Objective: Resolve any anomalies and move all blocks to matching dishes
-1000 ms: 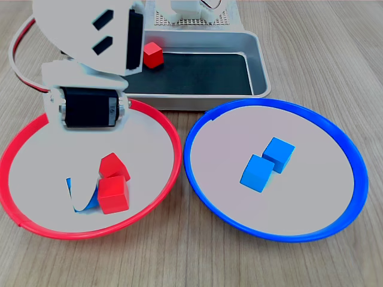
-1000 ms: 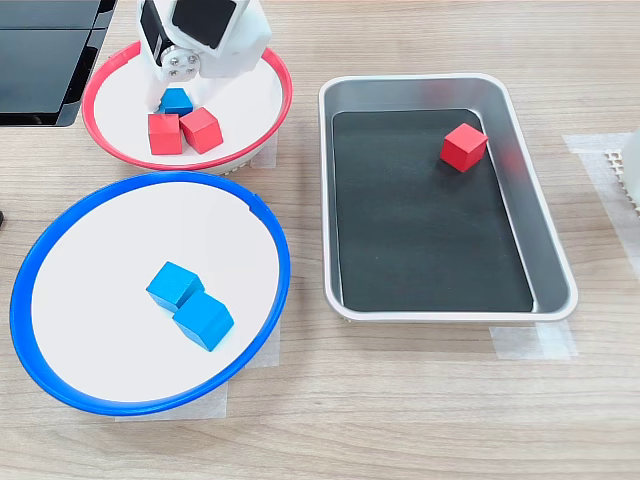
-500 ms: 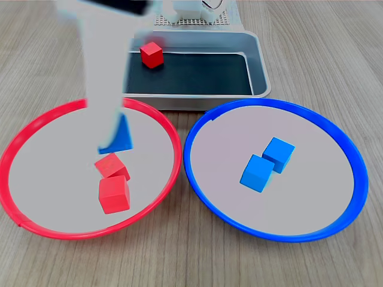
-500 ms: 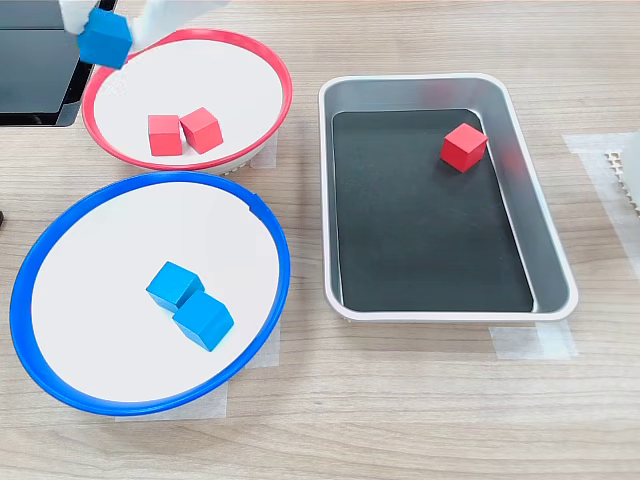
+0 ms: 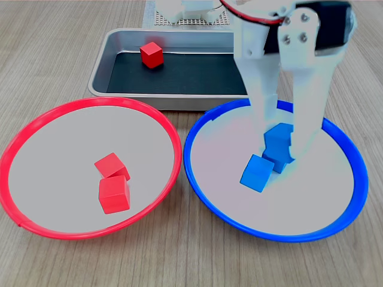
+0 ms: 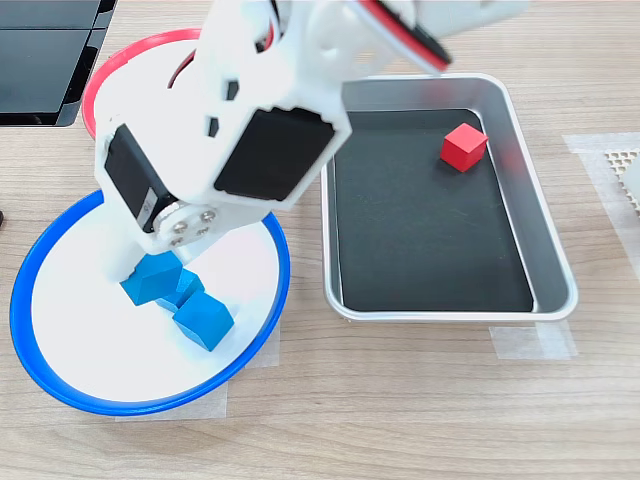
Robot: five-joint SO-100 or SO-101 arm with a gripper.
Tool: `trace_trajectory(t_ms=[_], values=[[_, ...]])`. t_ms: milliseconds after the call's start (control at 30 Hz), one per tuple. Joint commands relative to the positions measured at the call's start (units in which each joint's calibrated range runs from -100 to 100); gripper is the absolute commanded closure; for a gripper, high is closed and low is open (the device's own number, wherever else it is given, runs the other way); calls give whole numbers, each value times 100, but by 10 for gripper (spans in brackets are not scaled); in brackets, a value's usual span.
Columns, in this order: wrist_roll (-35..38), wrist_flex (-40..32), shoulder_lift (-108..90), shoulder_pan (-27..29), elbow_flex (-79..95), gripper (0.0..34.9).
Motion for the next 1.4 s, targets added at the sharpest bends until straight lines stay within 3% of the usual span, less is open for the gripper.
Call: trace_trajectory(t_ms=[0,67,200,267,433,533,633,800,933,1367], values=[[73,-86,5,-29,-35,218],[78,-4,14,-29,-107,188],[98,260,-251,-10,-44,163],[117,351,-481,-1,102,193],[230,1251,-1436,281,484,189],[513,2010,-2255,714,1049,192],[987,2340,-2963,1232,1904,226],[1993,2134,-4106,2286,3925,239],[2808,1069,-5573,3020,6383,234],[3111,1020,-5914,3397,7266,210]])
